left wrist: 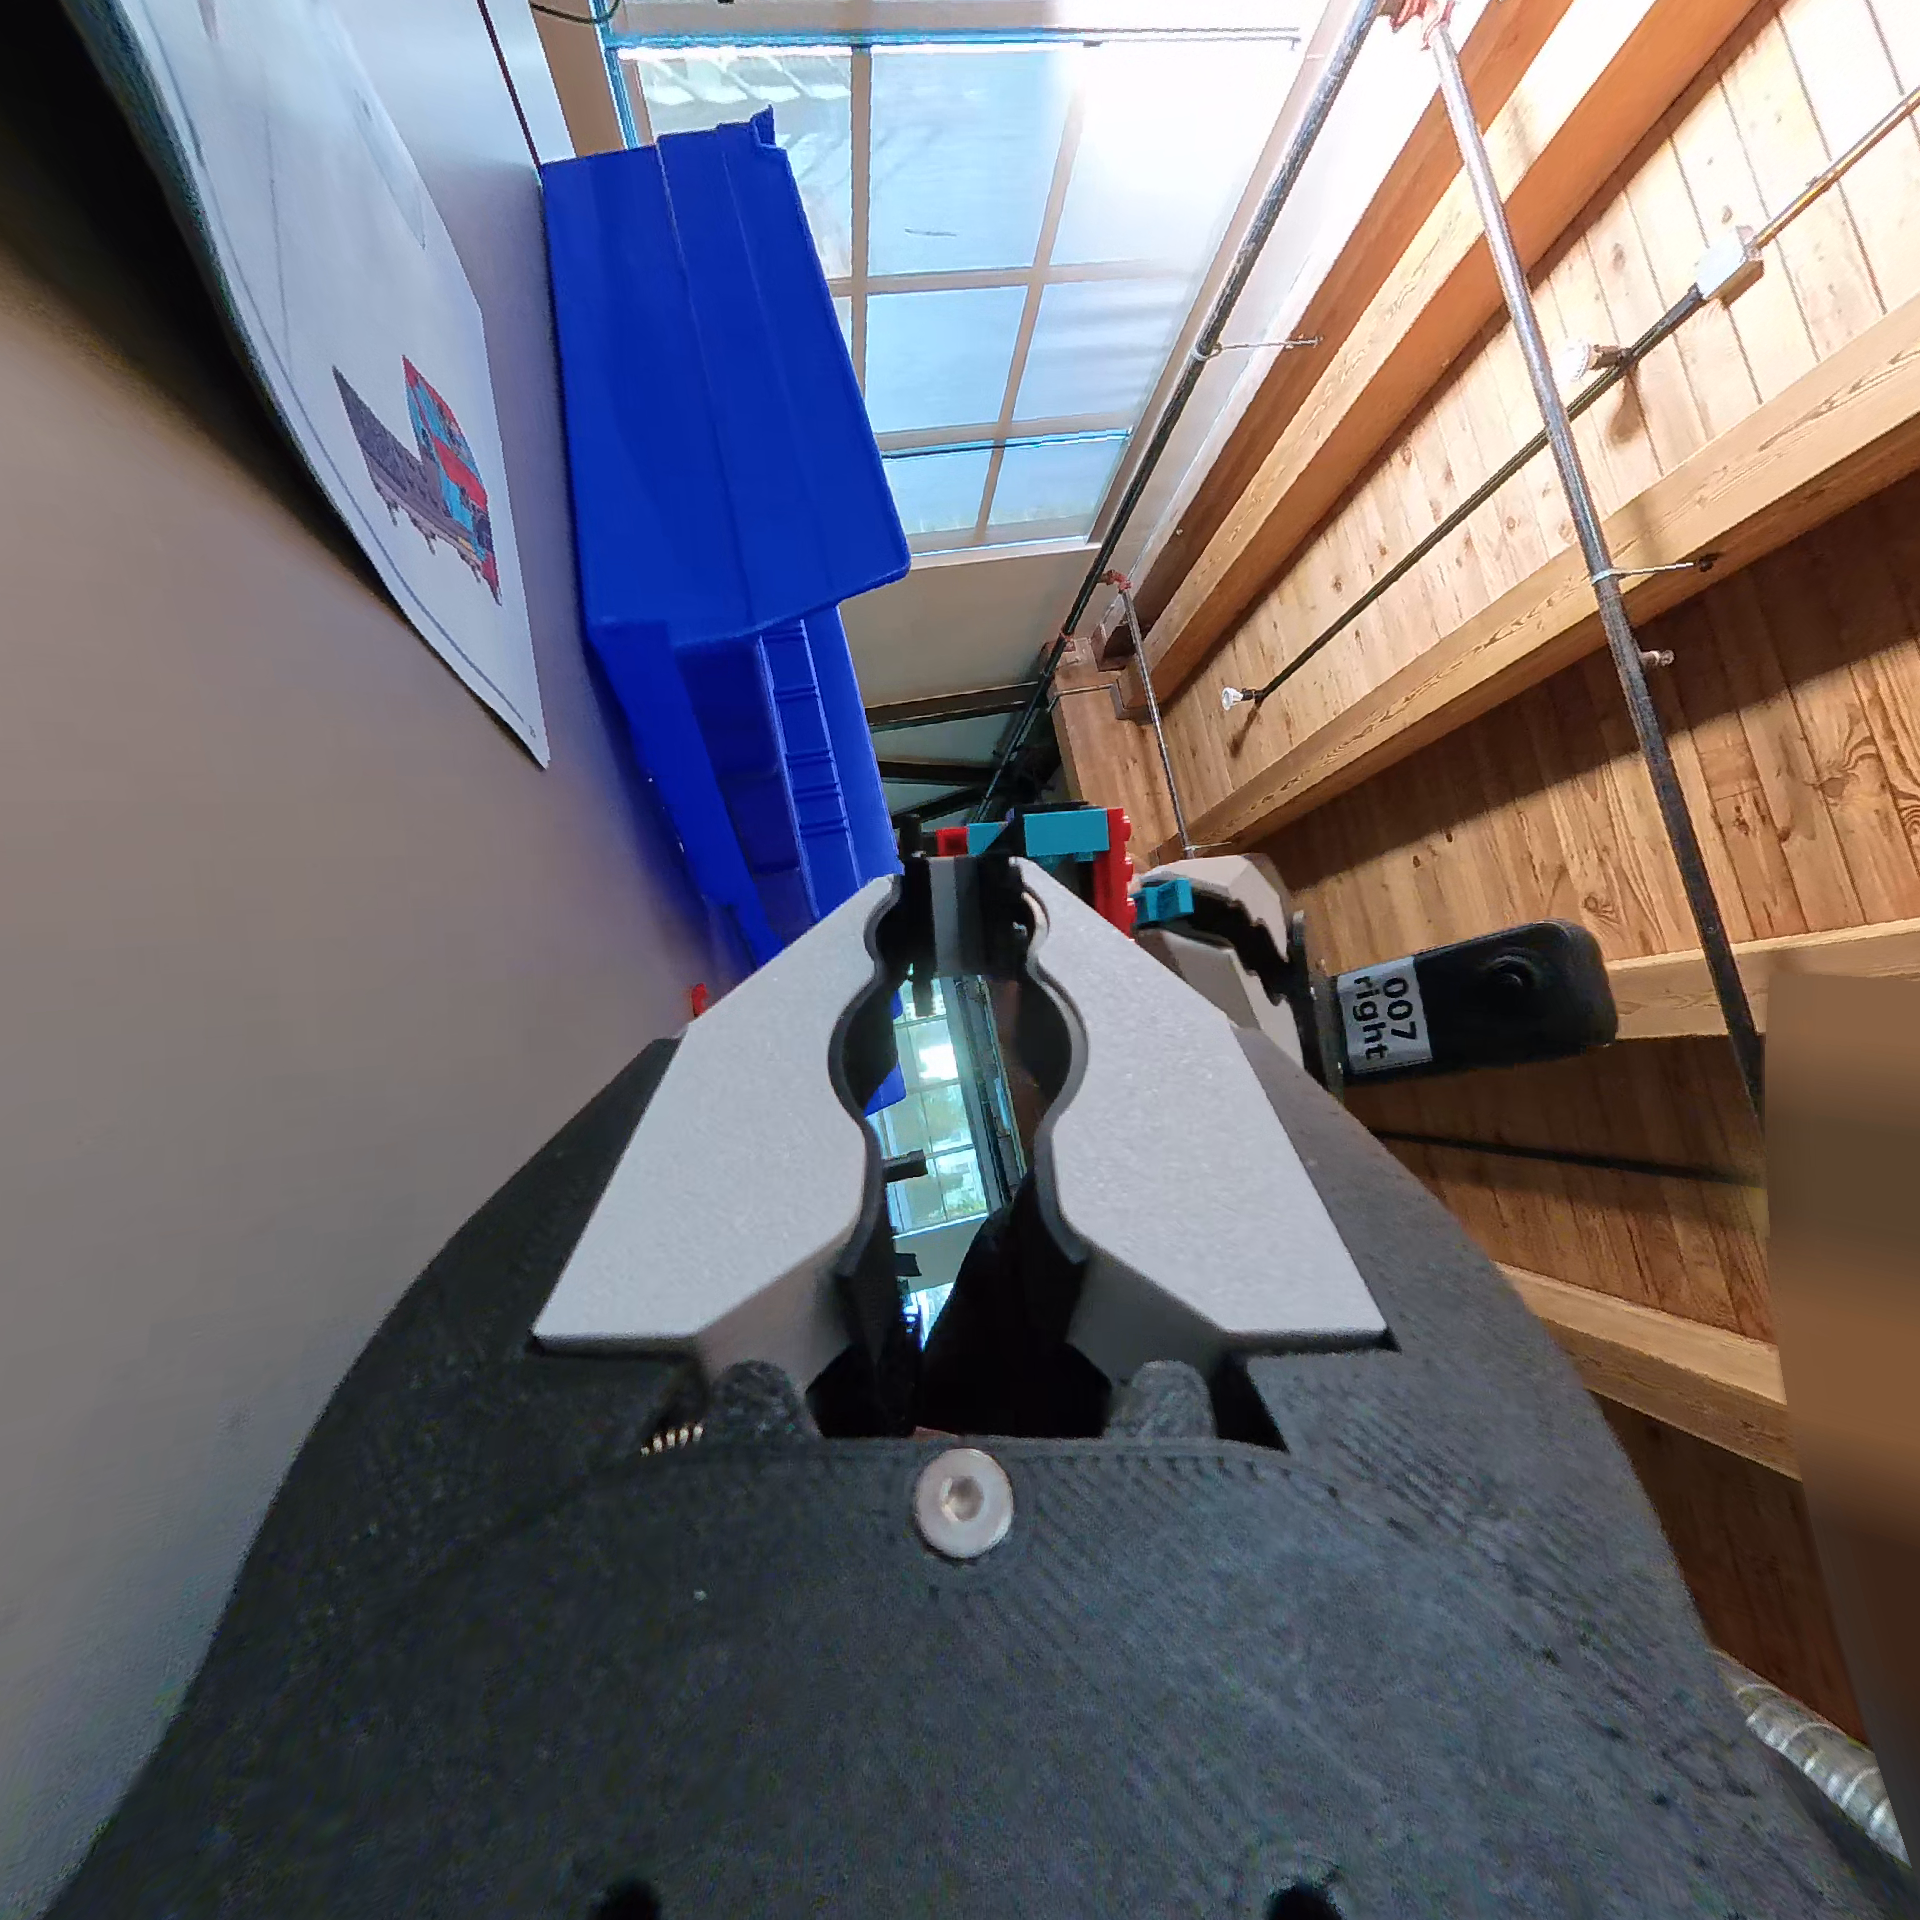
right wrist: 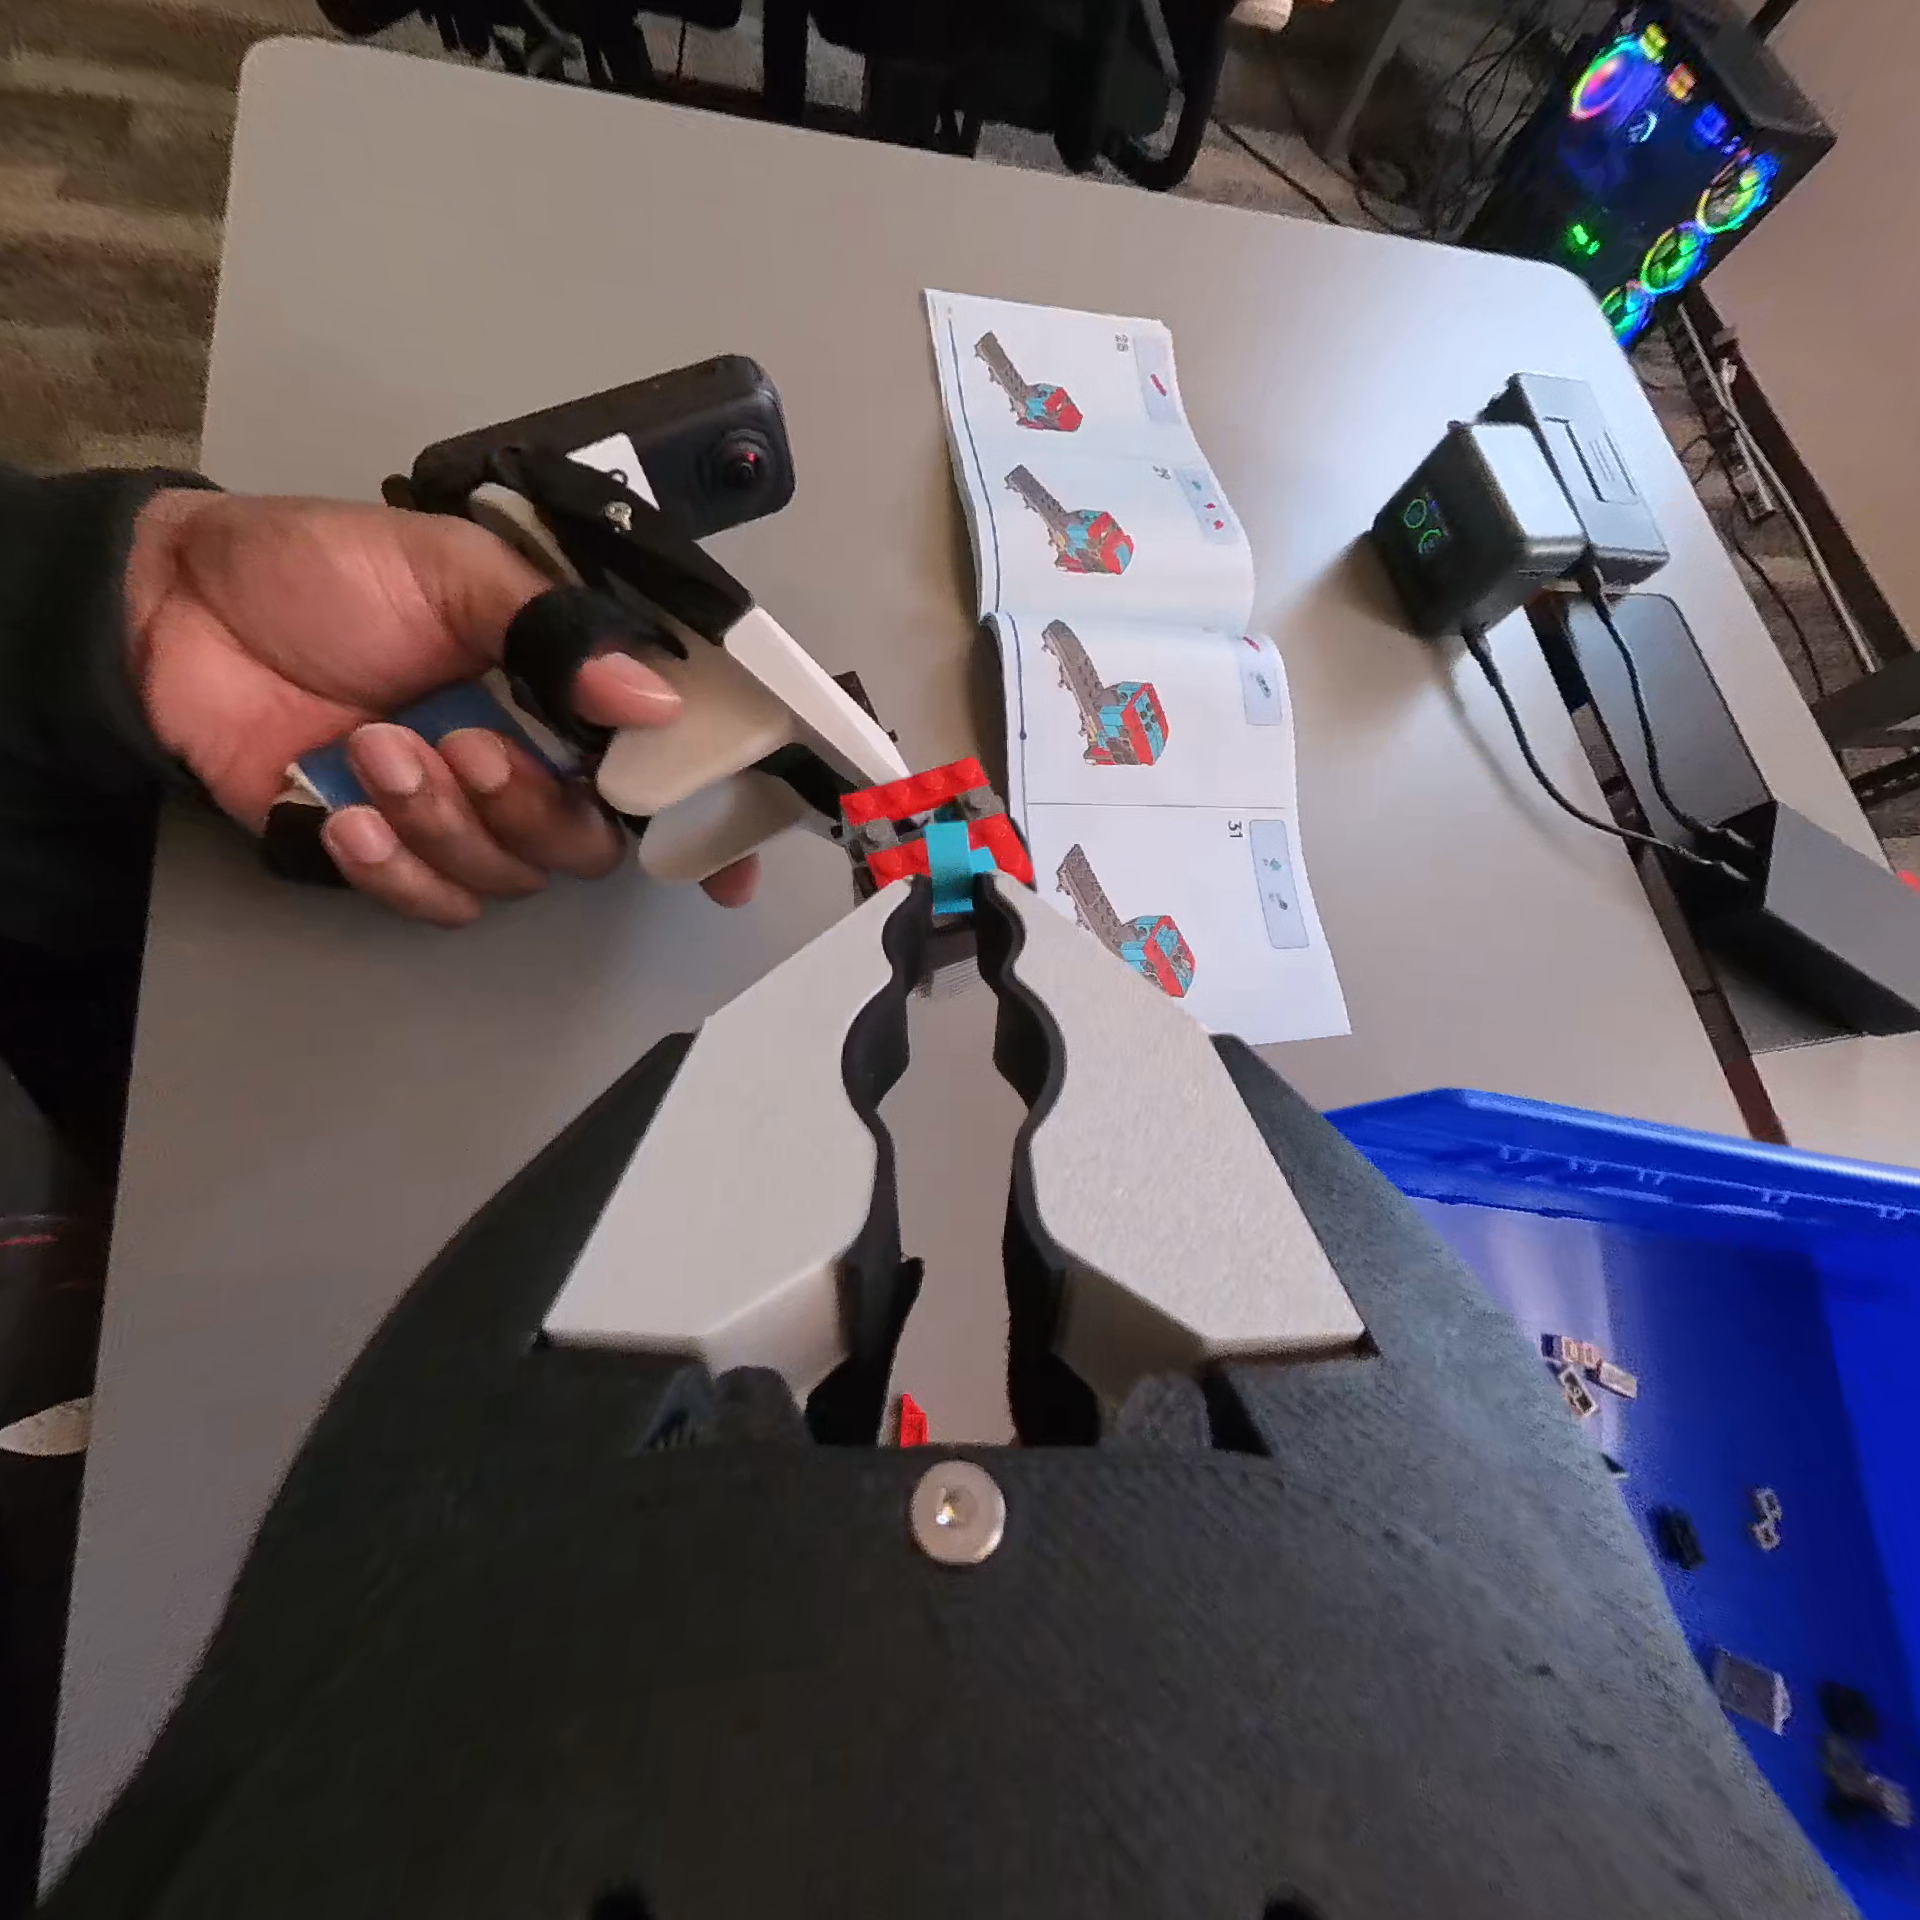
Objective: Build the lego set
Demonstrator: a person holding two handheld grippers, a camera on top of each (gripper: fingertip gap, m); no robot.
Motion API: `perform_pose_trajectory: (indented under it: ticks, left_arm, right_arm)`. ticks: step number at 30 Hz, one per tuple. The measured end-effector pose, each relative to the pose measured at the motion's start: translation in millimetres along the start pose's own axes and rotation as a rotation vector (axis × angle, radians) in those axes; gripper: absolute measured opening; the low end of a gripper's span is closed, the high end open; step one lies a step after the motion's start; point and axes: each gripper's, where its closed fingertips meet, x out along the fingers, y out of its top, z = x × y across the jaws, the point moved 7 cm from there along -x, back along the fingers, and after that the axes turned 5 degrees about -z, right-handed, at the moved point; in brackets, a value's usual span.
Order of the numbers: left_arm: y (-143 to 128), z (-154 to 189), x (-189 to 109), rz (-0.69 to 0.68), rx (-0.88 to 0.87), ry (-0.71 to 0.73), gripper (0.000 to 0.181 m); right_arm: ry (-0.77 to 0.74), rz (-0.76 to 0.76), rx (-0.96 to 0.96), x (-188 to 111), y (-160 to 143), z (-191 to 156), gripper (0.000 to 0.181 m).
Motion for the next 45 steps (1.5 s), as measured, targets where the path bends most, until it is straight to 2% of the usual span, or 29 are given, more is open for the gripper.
perform_pose_trajectory:
  ticks: [9, 37, 41, 43, 45]
  left_arm:
    - [1.1, 0.2, -1.4, 0.004, -0.013, -0.012, 0.017]
    - [0.9, 0.2, -1.3, 0.009, -0.034, -0.030, 0.017]
    - [1.5, 0.4, -1.8, 0.018, -0.048, -0.044, 0.016]
    - [2.0, 0.6, -2.2, 0.022, -0.052, -0.051, 0.016]
    - [2.5, 0.8, -2.4, 0.026, -0.054, -0.057, 0.016]
  right_arm:
    - [-0.021, -0.064, -0.044, 6.4, -1.2, -0.6, 0.009]
    - [-0.018, -0.023, 0.023, 6.7, -5.1, 1.6, 0.018]
    - [-0.013, 0.012, 0.120, 0.8, -9.3, 3.8, 0.024]
    - [0.006, 0.063, 0.265, -3.5, -14.4, 6.3, 0.034]
    - [0.059, 0.147, 0.490, -5.4, -21.0, 7.7, 0.043]
